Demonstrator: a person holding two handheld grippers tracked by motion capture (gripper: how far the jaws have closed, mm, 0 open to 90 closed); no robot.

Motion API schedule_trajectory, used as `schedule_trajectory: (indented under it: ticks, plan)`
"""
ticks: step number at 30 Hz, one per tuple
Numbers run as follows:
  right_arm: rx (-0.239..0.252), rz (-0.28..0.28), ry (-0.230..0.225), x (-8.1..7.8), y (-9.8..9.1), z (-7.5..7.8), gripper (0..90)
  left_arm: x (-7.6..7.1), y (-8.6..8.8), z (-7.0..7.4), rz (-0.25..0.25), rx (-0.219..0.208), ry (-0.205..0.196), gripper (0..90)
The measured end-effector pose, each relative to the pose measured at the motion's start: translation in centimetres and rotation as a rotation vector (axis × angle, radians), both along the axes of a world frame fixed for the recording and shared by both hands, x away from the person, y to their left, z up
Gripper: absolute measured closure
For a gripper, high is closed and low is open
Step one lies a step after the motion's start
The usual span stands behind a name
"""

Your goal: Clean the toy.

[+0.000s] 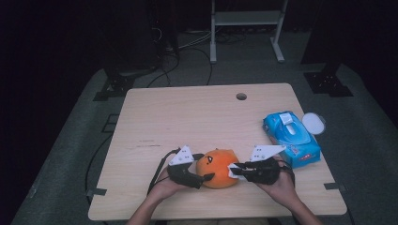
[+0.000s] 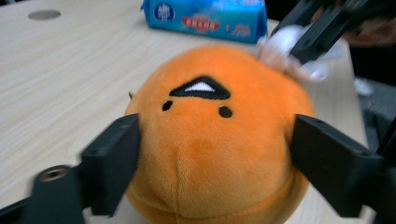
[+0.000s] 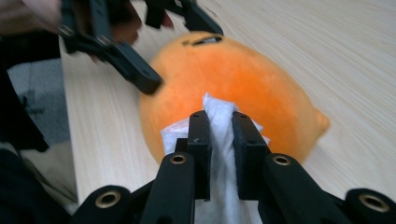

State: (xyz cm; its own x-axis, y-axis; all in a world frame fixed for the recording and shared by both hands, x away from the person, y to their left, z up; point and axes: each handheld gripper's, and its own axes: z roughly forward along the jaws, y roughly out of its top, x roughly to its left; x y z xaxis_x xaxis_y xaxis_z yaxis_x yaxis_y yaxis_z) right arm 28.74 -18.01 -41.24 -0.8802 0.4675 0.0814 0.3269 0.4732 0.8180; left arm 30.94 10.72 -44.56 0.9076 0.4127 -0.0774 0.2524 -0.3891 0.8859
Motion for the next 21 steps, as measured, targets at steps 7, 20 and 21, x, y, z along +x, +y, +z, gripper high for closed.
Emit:
schedule_trajectory:
  ticks: [7,20,21]
  plan:
    - [0.007,0.030,-0.034,-0.7,1.9,0.6,78.9,0.6,0.7,-0.4,0.015,-0.013,0.021,28.1]
    - [0.006,-0.091,-0.025,0.5,-1.4,0.0,78.8,0.4,0.6,-0.7,-0.007,-0.039,0.014,27.2]
    - [0.011,-0.083,-0.024,0.4,-1.2,0.0,78.8,0.2,0.3,-0.5,-0.016,-0.037,0.005,28.3]
